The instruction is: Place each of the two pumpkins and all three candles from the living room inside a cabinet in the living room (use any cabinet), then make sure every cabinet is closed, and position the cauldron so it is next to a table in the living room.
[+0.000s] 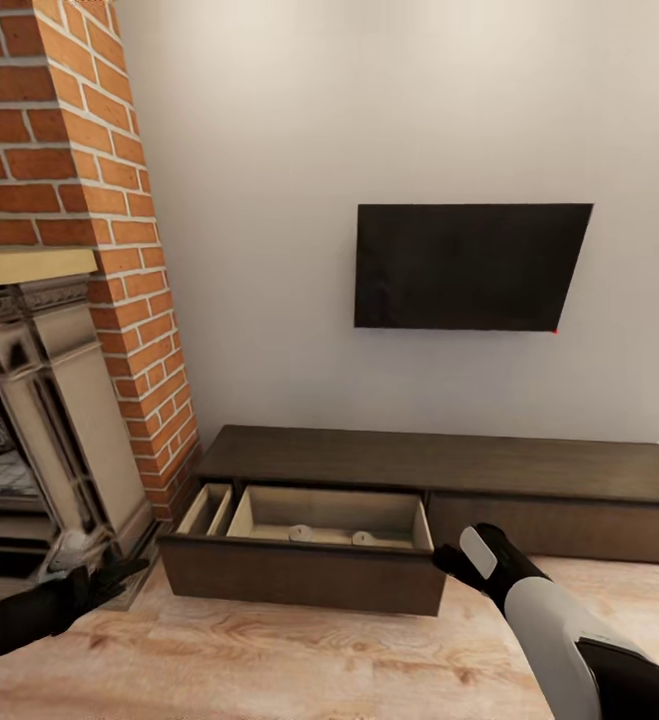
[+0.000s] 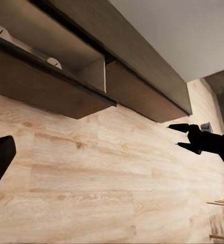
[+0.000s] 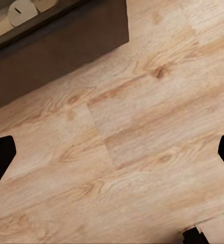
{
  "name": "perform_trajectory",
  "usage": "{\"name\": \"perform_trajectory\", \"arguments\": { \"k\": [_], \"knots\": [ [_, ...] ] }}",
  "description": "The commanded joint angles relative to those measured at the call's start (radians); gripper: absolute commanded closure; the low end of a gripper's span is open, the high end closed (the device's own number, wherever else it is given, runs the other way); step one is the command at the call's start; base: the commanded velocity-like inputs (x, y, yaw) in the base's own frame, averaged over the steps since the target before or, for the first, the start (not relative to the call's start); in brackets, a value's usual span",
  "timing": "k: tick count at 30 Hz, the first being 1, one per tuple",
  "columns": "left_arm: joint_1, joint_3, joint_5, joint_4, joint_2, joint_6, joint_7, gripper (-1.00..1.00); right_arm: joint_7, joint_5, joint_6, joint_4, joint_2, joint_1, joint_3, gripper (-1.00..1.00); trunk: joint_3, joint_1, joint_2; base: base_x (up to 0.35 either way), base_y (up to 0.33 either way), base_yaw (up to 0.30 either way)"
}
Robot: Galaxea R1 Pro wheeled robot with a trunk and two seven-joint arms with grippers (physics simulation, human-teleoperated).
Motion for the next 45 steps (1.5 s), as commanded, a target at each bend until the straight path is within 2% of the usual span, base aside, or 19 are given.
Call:
{"name": "perform_trajectory", "arguments": {
  "k": [1,3,4,6,7,8,9,11,12,13,16,20,24,25,26,29,33,36,45],
  "knots": [
    [-0.003,0.001,-0.082,0.0,-0.013,-0.03,-0.008,-1.0,-0.006,-0.01,-0.021,-0.001,0.002,0.002,0.003,-1.0,-0.001,0.0,-0.001,-0.119,0.0,0.0],
    [-0.004,0.0,-0.141,0.0,-0.034,-0.071,-0.005,-1.0,-0.003,-0.009,-0.039,0.0,0.003,0.004,0.004,-1.0,-0.001,0.0,-0.001,-0.086,0.0,0.0],
    [-0.004,-0.002,-0.196,0.001,-0.056,-0.113,0.005,-1.0,0.002,-0.006,-0.056,0.0,0.004,0.006,0.006,-1.0,-0.001,0.0,-0.001,-0.049,0.0,0.0],
    [-0.005,-0.003,-0.255,0.003,-0.077,-0.153,0.025,-1.0,0.011,-0.003,-0.08,0.003,0.006,0.01,0.008,-1.0,-0.001,0.0,-0.001,-0.035,0.0,0.0],
    [-0.005,-0.003,-0.318,0.005,-0.096,-0.194,0.053,-1.0,0.021,0.0,-0.11,0.007,0.01,0.02,0.009,-1.0,-0.001,0.0,-0.001,-0.02,0.0,0.0],
    [-0.005,-0.003,-0.352,0.007,-0.105,-0.216,0.068,-1.0,0.026,0.001,-0.126,0.008,0.014,0.027,0.01,-1.0,-0.001,0.0,-0.001,-0.016,0.0,0.0],
    [-0.005,-0.004,-0.418,0.008,-0.127,-0.27,0.099,-1.0,0.033,0.005,-0.16,0.01,0.022,0.044,0.013,-1.0,-0.001,0.0,-0.001,-0.01,0.0,0.0],
    [-0.004,-0.005,-0.479,0.011,-0.158,-0.329,0.13,-1.0,0.038,0.015,-0.195,0.011,0.032,0.064,0.024,-1.0,-0.001,0.0,-0.001,-0.007,0.0,0.0],
    [-0.003,-0.007,-0.538,0.023,-0.197,-0.387,0.162,-1.0,0.041,0.032,-0.236,0.014,0.043,0.084,0.042,-1.0,-0.001,0.0,-0.001,-0.004,0.0,0.0],
    [-0.003,-0.008,-0.569,0.037,-0.218,-0.415,0.177,-1.0,0.042,0.042,-0.26,0.014,0.05,0.095,0.052,-1.0,-0.001,0.0,-0.001,-0.003,0.0,0.0],
    [-0.006,-0.01,-0.751,0.178,-0.325,-0.581,0.235,-1.0,0.045,0.102,-0.404,0.021,0.083,0.173,0.087,-1.0,-0.001,0.0,-0.001,-0.001,0.0,0.0],
    [-0.009,-0.011,-0.867,0.28,-0.404,-0.707,0.255,-1.0,0.046,0.136,-0.468,0.047,0.11,0.231,0.102,-1.0,-0.001,0.0,-0.001,-0.035,0.0,0.0],
    [-0.01,-0.012,-0.905,0.358,-0.422,-0.773,0.259,-1.0,0.046,0.146,-0.496,0.055,0.132,0.256,0.117,-1.0,-0.001,0.0,-0.001,-0.193,0.0,0.0],
    [-0.011,-0.036,-0.92,0.439,-0.433,-0.863,0.261,-1.0,0.043,0.15,-0.527,0.069,0.147,0.272,0.2,-1.0,-0.001,0.0,-0.001,-0.269,0.0,0.0],
    [-0.011,-0.062,-0.923,0.459,-0.438,-0.892,0.262,-1.0,0.042,0.15,-0.564,0.074,0.149,0.283,0.235,-1.0,-0.001,0.0,-0.001,-0.287,0.0,0.0],
    [-0.011,-0.141,-0.925,0.487,-0.444,-0.943,0.313,-1.0,0.042,0.152,-0.677,0.087,0.152,0.315,0.284,-1.0,-0.001,0.0,-0.001,-0.312,0.0,0.0],
    [-0.011,-0.182,-0.926,0.528,-0.448,-0.991,0.39,-1.0,0.042,0.151,-0.73,0.114,0.155,0.329,0.333,-1.0,-0.001,0.0,-0.001,-0.3,0.0,0.0],
    [-0.011,-0.192,-0.925,0.54,-0.451,-1.007,0.408,-1.0,0.042,0.15,-0.743,0.125,0.156,0.332,0.362,-1.0,-0.001,0.0,-0.001,-0.142,0.0,0.0],
    [-0.016,-0.257,-0.924,0.547,-0.494,-1.016,0.42,-1.0,0.037,0.141,-0.77,0.124,0.16,0.334,0.381,-1.0,-0.001,0.0,-0.001,-0.03,0.0,0.0]
  ]
}}
